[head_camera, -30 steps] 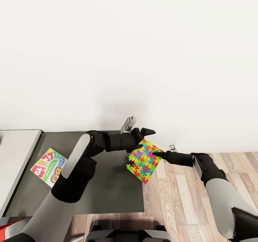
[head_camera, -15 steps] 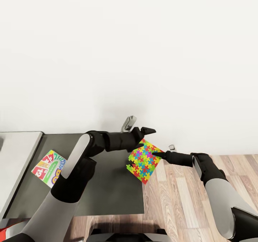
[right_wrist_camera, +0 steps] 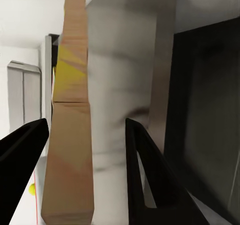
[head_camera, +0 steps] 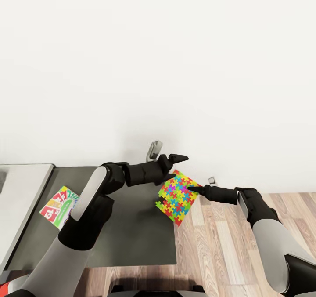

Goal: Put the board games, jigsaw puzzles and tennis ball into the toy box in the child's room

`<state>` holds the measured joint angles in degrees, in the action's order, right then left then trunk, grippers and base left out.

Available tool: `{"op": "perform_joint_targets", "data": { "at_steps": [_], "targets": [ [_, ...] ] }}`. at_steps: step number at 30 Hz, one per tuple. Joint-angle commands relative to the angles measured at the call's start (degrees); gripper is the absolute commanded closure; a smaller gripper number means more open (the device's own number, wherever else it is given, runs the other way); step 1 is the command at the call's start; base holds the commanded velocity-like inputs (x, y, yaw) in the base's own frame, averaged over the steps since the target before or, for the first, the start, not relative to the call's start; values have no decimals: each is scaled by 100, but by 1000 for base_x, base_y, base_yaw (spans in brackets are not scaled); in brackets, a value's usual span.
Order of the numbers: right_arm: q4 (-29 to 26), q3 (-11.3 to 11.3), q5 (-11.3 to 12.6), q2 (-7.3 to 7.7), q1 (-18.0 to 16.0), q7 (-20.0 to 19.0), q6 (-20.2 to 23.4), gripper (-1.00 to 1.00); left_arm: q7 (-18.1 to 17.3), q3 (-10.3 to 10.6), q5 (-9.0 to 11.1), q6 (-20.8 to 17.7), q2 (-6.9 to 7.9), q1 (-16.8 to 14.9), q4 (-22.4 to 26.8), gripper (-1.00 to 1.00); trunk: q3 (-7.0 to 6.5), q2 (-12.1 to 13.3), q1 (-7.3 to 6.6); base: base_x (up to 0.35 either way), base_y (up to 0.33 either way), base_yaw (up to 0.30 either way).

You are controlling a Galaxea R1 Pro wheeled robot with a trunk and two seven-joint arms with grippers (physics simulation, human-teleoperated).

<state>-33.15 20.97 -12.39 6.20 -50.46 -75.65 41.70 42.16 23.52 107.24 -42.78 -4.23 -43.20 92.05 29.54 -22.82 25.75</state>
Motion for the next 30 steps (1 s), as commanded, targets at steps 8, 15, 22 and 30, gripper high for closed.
{"op": "perform_joint_targets", "data": {
  "at_steps": [8,15,22,30],
  "targets": [
    [-17,62,-21,42,-10,-47,40,100,-475,-125,59,4,444,142,5,-100,-66,-10,4,0,0,0],
    [-56,76,-2,172,-9,-51,50,100,-985,-325,60,5,752,339,3,-100,-130,-10,4,0,0,0],
    [-89,82,12,277,-13,-74,46,100,-1223,-420,58,6,886,445,-1,-100,-160,-10,4,0,0,0],
    [-231,83,11,311,-20,-74,61,100,-1260,-445,53,6,922,474,-21,-100,-171,-10,4,0,0,0]
  ]
}}
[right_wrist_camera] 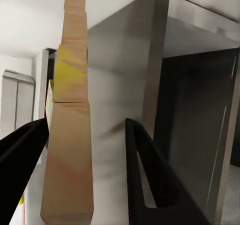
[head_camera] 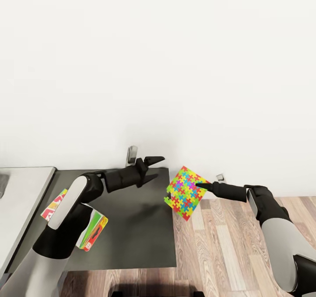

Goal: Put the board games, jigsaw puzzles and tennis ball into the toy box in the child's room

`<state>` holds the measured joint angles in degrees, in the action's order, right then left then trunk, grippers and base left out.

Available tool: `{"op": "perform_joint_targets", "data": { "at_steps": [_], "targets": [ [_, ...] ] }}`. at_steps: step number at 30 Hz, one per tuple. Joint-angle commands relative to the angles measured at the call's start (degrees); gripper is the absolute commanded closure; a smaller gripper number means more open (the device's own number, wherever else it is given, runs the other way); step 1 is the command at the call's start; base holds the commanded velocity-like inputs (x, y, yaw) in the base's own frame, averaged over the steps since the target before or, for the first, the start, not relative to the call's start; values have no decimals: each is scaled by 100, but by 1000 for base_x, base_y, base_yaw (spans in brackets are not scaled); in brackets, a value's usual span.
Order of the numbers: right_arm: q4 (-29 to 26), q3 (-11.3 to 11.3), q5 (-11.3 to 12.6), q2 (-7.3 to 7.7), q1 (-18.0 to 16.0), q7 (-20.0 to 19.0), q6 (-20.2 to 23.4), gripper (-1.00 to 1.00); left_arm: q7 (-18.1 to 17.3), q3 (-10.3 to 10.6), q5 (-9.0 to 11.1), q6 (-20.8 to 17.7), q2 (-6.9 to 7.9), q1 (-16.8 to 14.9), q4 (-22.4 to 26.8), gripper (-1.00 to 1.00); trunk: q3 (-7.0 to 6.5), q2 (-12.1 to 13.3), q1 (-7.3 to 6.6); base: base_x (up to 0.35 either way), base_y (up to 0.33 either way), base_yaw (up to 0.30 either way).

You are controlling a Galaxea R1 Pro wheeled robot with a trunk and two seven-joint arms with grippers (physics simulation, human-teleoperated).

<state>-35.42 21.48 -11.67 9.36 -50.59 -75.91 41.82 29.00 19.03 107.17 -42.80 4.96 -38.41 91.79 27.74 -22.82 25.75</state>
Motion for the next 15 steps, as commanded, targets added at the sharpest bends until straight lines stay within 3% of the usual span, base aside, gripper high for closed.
{"op": "perform_joint_targets", "data": {
  "at_steps": [1,15],
  "targets": [
    [-17,32,-59,-5,-4,-49,50,100,53,2,60,8,5,-4,4,-100,5,-10,3,0,0,0],
    [-66,26,-62,-18,13,-49,54,100,50,3,59,8,13,0,-3,-100,-98,-10,3,0,0,0]
  ]
}}
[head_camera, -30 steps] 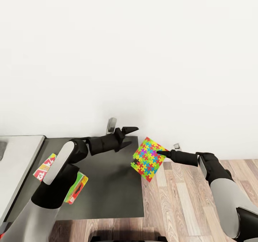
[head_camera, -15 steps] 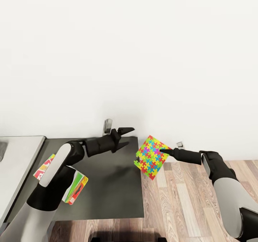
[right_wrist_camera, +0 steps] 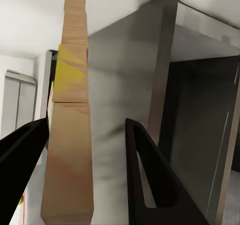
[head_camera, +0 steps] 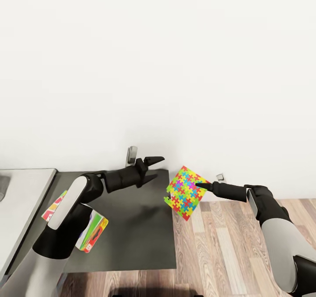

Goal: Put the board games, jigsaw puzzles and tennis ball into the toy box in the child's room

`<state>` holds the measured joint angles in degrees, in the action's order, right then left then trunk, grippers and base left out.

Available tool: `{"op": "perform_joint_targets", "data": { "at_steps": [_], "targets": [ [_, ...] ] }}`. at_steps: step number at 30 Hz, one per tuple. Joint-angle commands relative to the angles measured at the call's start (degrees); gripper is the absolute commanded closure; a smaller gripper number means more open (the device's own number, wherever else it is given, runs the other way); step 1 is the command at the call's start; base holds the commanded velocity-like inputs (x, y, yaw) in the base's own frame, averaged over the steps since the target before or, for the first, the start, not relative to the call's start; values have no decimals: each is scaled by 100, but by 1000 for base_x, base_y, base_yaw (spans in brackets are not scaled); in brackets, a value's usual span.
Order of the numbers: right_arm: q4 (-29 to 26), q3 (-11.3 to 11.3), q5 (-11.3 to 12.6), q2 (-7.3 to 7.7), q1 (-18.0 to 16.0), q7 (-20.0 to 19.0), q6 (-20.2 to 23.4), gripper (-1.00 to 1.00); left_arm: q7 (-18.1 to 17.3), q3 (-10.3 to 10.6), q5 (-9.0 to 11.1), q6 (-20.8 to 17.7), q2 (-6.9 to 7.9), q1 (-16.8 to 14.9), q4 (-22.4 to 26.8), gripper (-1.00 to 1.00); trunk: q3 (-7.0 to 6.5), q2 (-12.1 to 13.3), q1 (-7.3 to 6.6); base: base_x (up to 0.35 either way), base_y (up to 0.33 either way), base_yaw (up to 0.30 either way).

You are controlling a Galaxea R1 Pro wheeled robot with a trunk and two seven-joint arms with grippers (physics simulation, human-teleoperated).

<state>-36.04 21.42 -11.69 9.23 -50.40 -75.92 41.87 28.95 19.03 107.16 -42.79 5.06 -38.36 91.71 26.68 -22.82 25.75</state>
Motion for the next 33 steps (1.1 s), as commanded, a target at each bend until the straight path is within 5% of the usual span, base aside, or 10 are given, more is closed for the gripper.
{"op": "perform_joint_targets", "data": {
  "at_steps": [1,33],
  "targets": [
    [-5,31,-61,-4,-4,-49,49,100,56,4,60,8,2,-5,5,-100,0,-10,4,0,0,0],
    [-99,29,-56,10,22,-54,49,100,38,5,-255,12,-55,-5,-36,-100,-294,-10,4,0,0,0]
  ]
}}
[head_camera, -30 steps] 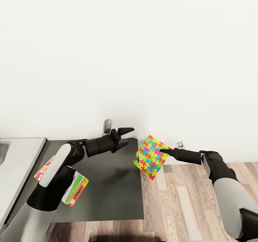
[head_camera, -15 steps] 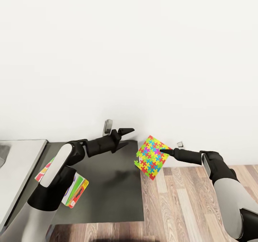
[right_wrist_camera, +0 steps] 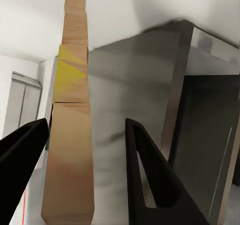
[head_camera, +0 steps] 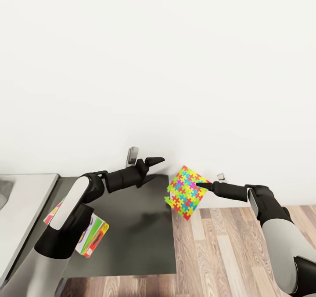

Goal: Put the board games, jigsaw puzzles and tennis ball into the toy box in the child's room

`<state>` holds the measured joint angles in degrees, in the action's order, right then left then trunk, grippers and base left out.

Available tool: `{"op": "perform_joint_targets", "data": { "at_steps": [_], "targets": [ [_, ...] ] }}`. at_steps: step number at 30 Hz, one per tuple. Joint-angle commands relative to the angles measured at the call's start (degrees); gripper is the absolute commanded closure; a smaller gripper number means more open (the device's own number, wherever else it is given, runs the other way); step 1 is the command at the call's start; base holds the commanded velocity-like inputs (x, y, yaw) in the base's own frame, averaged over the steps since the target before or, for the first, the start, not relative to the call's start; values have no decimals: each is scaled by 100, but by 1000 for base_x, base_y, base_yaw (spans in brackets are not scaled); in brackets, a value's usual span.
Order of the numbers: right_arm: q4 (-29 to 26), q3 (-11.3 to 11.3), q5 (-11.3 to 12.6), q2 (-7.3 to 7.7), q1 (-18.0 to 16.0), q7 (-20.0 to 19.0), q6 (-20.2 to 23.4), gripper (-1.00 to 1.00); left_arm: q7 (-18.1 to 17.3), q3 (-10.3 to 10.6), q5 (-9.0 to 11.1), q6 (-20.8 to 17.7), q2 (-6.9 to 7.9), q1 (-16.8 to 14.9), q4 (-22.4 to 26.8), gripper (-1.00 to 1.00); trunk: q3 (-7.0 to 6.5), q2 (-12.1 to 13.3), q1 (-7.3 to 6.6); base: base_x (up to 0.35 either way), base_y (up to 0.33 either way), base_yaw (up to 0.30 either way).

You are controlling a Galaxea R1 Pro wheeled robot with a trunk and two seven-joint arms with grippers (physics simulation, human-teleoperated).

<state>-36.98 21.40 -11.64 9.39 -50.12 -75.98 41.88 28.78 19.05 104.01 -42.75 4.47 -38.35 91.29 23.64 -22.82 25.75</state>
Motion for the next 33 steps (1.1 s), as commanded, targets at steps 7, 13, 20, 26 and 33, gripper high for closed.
{"op": "perform_joint_targets", "data": {
  "at_steps": [7,13,20,26,33],
  "targets": [
    [-72,31,-65,-14,0,-48,49,100,51,3,50,11,2,-6,2,-100,-56,-10,4,0,0,0],
    [-160,19,-60,-19,3,-56,47,100,50,4,43,8,1,-6,-4,-100,-111,-10,4,0,0,0],
    [-1542,-8,-100,-33,573,-1120,84,100,28,7,67,3,-6,-6,-3,-100,-177,-10,4,0,0,0],
    [-1942,-12,-125,-39,715,-1315,167,100,-187,4,120,-75,15,-6,1,-100,-233,-10,4,0,0,0],
    [-2116,-11,-135,-39,788,-1395,200,100,-455,-4,115,-229,19,-6,2,-100,-298,-10,4,0,0,0]
  ]
}}
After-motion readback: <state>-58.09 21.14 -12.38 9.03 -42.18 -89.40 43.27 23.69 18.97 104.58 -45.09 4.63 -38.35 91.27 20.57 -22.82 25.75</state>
